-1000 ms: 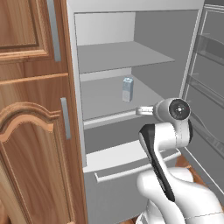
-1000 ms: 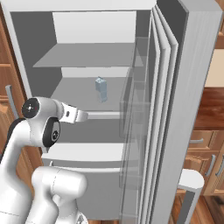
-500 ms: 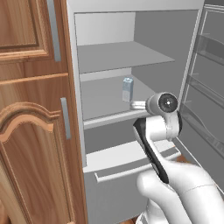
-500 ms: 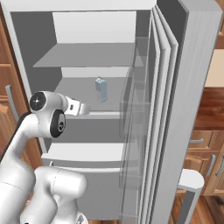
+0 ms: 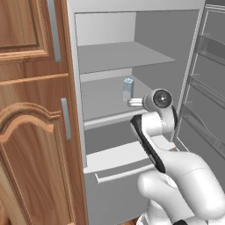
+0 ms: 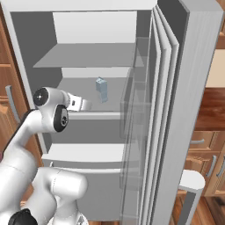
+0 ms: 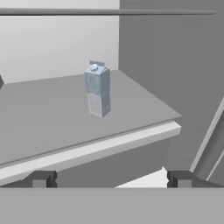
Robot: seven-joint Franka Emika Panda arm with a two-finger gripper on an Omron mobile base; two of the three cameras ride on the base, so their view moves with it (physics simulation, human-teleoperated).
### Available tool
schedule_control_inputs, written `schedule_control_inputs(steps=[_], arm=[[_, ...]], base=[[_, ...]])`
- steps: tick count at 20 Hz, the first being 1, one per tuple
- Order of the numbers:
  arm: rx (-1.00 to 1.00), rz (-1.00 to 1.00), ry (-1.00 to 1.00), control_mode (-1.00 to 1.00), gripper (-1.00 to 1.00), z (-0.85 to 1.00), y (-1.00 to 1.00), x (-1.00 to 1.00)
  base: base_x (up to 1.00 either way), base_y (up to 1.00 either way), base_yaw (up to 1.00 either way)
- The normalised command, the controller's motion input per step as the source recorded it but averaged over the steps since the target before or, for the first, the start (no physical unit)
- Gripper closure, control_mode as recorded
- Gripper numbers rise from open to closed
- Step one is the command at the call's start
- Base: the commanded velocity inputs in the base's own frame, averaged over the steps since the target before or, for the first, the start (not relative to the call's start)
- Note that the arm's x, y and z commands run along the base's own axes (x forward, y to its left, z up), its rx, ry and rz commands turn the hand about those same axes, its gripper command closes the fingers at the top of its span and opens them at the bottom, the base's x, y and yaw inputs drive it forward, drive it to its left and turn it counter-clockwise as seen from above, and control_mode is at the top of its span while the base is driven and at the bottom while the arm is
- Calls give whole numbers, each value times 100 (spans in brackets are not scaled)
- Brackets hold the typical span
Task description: Take a sugar cube from the saucer and place it inside the coffee. Then, grab milk from the fridge and place it next to the coffee on the counter to sweeten the coffee.
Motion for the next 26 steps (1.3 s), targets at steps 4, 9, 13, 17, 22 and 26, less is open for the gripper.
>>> schedule_control_inputs(steps=[4, 9, 13, 17, 22, 26], arm=[[-2, -1, 0, -100, -100, 0, 1, 30], [0, -2, 0, -100, -100, 0, 0, 32], [-1, -2, 0, -100, -100, -1, 0, 34], [-1, -4, 0, -100, -100, 0, 3, 32], [-1, -5, 0, -100, -100, -4, 5, 29], [0, -8, 0, -100, -100, -15, 6, 24]], base=[[0, 0, 0], [0, 0, 0], [0, 0, 0], [0, 0, 0], [0, 0, 0], [0, 0, 0]])
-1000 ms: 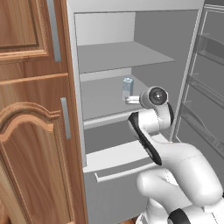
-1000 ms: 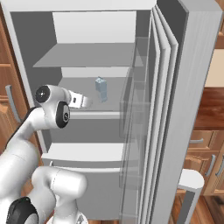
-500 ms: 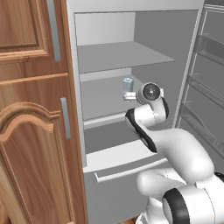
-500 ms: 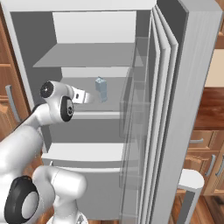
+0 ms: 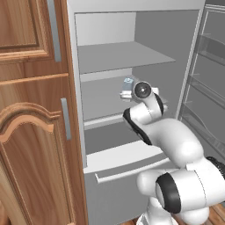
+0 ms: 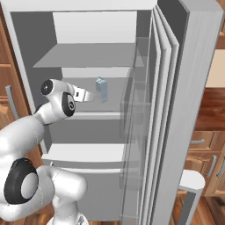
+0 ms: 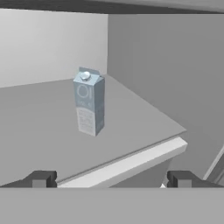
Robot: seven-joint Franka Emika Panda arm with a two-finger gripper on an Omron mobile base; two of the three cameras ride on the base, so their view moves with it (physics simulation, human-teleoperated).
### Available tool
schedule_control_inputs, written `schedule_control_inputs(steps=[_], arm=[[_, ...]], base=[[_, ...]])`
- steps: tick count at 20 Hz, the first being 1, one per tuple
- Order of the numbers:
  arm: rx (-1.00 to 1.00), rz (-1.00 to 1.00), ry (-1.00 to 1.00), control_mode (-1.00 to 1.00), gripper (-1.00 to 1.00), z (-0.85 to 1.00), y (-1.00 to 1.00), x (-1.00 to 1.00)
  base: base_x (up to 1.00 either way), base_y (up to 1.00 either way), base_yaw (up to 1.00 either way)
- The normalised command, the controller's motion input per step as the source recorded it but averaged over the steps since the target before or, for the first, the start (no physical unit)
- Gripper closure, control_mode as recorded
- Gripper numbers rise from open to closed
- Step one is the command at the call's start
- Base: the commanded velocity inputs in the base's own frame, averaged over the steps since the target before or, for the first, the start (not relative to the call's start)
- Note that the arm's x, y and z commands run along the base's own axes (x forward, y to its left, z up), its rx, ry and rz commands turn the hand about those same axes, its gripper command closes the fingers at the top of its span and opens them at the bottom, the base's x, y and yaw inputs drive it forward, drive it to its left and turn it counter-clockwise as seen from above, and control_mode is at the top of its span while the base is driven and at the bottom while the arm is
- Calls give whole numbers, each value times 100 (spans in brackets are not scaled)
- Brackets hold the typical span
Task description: Take a sugar cube from the saucer and place it inside the coffee. Then, grab milk from the fridge and place it next to the coffee on the counter to sweeten the coffee.
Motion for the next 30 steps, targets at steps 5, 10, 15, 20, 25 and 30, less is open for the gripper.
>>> schedule_control_inputs(steps=[5, 10, 15, 20, 25, 30], arm=[[0, -9, 0, -100, -100, -14, 1, 25], [0, -9, 0, -100, -100, -1, 0, 24], [0, -7, 0, -100, -100, -3, 0, 23], [0, -4, -1, -100, -100, -6, 0, 22], [0, -2, -2, -100, -100, -5, 0, 24], [0, -1, -2, -100, -100, -10, 0, 25]], base=[[0, 0, 0], [0, 0, 0], [0, 0, 0], [0, 0, 0], [0, 0, 0], [0, 0, 0]])
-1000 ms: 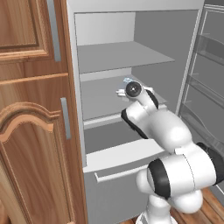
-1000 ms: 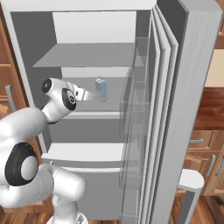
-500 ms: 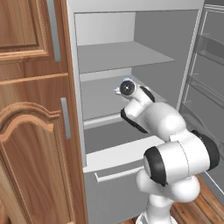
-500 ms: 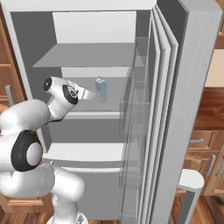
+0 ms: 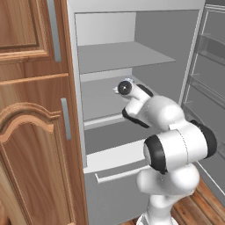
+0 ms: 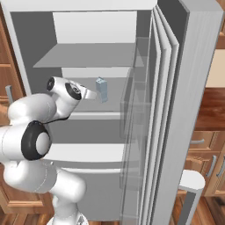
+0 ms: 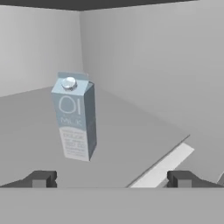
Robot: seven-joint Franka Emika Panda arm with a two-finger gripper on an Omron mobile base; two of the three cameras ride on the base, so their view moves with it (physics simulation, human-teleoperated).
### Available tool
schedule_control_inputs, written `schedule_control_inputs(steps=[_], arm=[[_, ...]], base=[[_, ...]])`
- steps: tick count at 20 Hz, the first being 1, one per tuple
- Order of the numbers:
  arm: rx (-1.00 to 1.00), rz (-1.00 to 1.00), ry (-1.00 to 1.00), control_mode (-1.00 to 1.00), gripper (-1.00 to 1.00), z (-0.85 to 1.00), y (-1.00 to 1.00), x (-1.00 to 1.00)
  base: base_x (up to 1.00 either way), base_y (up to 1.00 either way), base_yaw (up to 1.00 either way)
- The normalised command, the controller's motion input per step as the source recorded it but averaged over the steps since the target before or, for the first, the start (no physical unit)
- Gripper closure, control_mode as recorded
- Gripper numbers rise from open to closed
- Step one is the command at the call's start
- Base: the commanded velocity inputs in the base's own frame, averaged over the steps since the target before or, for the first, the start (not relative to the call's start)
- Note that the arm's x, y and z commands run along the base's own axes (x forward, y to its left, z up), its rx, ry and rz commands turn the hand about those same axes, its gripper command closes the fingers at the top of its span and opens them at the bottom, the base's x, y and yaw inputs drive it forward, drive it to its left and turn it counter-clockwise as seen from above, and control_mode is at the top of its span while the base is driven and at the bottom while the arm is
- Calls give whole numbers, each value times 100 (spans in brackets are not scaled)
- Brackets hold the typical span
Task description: Take a sugar cube from the saucer and place it inside the coffee. Then, grab milk from the fridge and place it next to the coffee on the counter to sweeten the coffee.
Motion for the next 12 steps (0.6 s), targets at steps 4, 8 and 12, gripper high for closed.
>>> schedule_control_inputs(steps=[4, 8, 12], arm=[[0, -1, -3, -100, -100, -12, 0, 25], [0, -1, -4, -100, -100, -7, 0, 24], [0, -1, -4, -100, -100, 0, 0, 24]], base=[[0, 0, 0], [0, 0, 0], [0, 0, 0]])
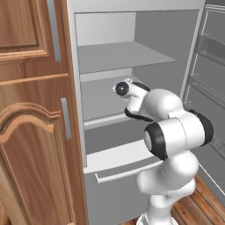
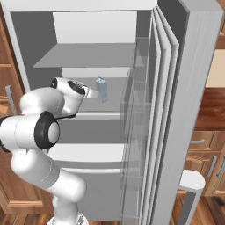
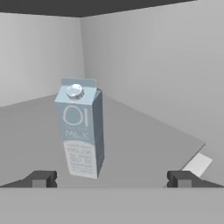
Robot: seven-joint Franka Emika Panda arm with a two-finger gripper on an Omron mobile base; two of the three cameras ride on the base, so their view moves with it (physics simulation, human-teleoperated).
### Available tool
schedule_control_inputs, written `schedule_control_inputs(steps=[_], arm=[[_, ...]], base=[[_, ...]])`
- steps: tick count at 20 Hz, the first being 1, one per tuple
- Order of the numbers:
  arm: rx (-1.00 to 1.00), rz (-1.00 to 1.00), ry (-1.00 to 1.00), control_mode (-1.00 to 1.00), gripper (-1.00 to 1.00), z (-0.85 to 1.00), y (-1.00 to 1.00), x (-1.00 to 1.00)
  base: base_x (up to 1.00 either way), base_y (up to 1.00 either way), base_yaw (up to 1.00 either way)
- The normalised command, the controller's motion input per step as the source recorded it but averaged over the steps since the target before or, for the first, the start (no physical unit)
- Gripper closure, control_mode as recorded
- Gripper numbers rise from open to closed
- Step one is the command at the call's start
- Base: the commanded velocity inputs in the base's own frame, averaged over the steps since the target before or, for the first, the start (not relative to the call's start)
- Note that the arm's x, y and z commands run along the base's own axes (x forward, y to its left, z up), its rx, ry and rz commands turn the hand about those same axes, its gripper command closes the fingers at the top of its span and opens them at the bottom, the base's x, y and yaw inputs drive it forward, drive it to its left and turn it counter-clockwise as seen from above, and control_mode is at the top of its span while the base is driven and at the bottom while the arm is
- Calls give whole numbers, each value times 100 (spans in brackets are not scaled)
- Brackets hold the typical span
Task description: Take a sugar cube from the saucer and place it inside the coffee. Then, grab milk from the fridge and place it next to the coffee on the counter to sweeten the coffee.
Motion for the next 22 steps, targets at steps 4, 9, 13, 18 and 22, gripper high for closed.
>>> schedule_control_inputs(steps=[4, 9, 13, 18, 22], arm=[[0, -1, -4, -100, -100, 0, 0, 23], [0, -1, -3, -100, -100, 0, 0, 23], [0, -2, -5, -100, -100, 0, 0, 20], [0, -3, -5, -100, -100, 0, 0, 24], [0, -3, -4, -100, -100, 0, 0, 24]], base=[[0, 0, 0], [0, 0, 0], [0, 0, 0], [0, 0, 0], [0, 0, 0]])
